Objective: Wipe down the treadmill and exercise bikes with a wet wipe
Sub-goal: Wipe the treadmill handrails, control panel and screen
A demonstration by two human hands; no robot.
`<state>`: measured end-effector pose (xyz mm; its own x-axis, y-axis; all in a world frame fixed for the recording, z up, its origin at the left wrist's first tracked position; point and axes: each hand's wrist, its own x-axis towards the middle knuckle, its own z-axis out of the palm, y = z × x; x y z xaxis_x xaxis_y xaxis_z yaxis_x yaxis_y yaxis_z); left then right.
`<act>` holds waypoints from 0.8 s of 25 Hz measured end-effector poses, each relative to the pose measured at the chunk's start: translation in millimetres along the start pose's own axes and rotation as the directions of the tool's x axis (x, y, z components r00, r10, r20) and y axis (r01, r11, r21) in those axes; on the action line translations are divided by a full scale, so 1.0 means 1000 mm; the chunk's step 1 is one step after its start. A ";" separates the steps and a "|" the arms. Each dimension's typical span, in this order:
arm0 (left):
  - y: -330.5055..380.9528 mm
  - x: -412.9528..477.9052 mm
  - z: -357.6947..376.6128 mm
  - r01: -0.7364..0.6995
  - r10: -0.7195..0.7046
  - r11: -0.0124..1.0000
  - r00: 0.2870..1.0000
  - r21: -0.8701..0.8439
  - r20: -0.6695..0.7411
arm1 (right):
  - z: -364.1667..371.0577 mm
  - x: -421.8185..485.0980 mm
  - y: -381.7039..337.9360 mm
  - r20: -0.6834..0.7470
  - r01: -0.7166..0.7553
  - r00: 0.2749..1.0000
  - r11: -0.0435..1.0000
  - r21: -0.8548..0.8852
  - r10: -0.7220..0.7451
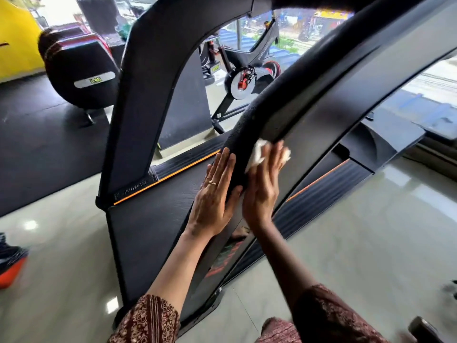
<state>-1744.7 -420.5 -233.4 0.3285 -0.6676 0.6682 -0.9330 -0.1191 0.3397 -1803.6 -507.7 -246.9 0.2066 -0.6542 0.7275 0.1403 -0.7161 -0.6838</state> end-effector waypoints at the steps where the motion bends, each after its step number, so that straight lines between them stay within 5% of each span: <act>1: -0.001 -0.001 0.003 0.012 -0.012 1.000 1.000 -0.011 0.006 | 0.001 -0.034 0.007 0.071 -0.008 0.997 1.000 0.001 0.008; 3: -0.002 -0.004 0.010 0.027 -0.027 1.000 1.000 -0.005 -0.010 | -0.002 -0.073 0.028 0.082 -0.241 0.968 0.970 0.028 0.238; 5: -0.001 -0.005 0.013 0.031 -0.030 0.999 0.999 0.008 -0.043 | -0.006 -0.055 0.040 -0.015 -0.618 0.779 0.772 0.150 0.627; 6: -0.001 -0.004 0.013 0.032 -0.031 0.999 0.998 0.015 -0.059 | -0.008 -0.041 0.040 -0.051 -0.677 0.714 0.707 0.204 0.698; 11: -0.002 -0.005 0.016 0.032 -0.029 0.999 0.996 0.031 -0.085 | 0.010 -0.053 -0.007 0.060 -0.384 0.923 0.910 0.160 0.379; 13: -0.003 -0.006 0.016 0.018 -0.015 0.999 0.995 0.039 -0.094 | 0.005 -0.065 0.019 0.027 -0.499 0.864 0.849 0.172 0.502; 17: -0.001 -0.005 0.016 0.011 -0.005 0.999 0.994 0.050 -0.112 | -0.017 -0.042 0.077 -0.025 -0.875 0.479 0.479 0.067 0.878; 18: -0.001 -0.006 0.017 0.011 -0.005 0.999 0.993 0.050 -0.116 | -0.016 -0.042 0.068 -0.018 -0.886 0.457 0.457 0.074 0.889; 20: -0.002 -0.005 0.018 0.008 -0.002 0.999 0.993 0.050 -0.120 | -0.005 -0.051 0.018 0.082 -0.773 0.633 0.625 0.108 0.770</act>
<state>-1747.4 -430.0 -248.9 0.3453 -0.5742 0.7423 -0.9366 -0.1607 0.3114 -1816.5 -488.4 -296.1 0.3178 -0.9456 -0.0699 0.0327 0.0846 -0.9959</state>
